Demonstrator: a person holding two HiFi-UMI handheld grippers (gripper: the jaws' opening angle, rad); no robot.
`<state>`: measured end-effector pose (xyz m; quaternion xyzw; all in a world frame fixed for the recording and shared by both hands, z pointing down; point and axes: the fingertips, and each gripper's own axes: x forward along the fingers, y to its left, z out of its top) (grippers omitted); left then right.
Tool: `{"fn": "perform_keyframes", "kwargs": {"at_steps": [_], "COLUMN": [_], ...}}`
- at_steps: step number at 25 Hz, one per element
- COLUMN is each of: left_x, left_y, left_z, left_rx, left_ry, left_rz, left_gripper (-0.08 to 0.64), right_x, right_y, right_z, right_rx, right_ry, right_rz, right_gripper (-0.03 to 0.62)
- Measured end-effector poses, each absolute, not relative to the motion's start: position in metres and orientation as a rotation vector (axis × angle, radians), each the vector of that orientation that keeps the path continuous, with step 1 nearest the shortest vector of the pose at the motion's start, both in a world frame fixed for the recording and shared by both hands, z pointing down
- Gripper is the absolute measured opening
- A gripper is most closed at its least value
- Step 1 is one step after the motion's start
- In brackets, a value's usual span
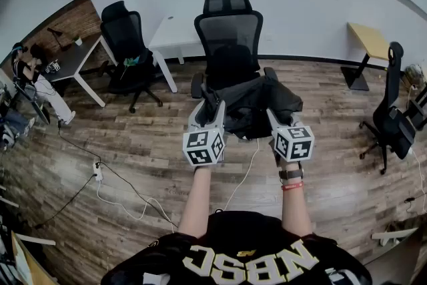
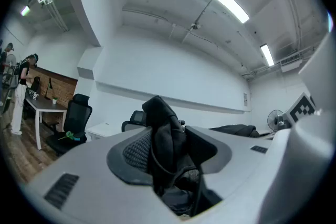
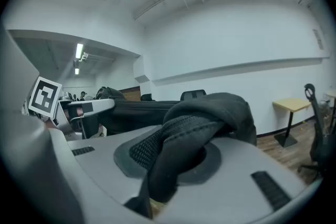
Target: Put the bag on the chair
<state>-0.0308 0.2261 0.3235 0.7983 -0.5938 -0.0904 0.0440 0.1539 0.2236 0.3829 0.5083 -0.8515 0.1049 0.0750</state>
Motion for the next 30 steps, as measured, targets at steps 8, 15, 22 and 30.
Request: {"fn": "perform_keyframes", "kwargs": {"at_steps": [8,15,22,30], "left_x": [-0.017,-0.022,-0.031,-0.055], "left_y": [0.242,0.23,0.159,0.034], "left_z": [0.328,0.353,0.376,0.377], "left_rx": [2.448,2.402,2.382,2.364], "left_ry": [-1.844,-1.848,-1.803,-1.735], "left_rz": [-0.226,-0.159,-0.169,-0.203], "left_gripper": [0.204,0.204,0.204,0.205], "right_x": [0.168,0.157,0.15,0.133], "right_y": [0.237,0.229,0.165,0.05], "right_z": [0.383,0.414,0.436,0.426], "right_rx": [1.572,1.557,1.619,1.679], "right_ry": [-2.625,-2.582,-2.536,-2.495], "right_rz": [0.386,0.485,0.566,0.595], "right_gripper": [0.095,0.086,0.086,0.086]}}
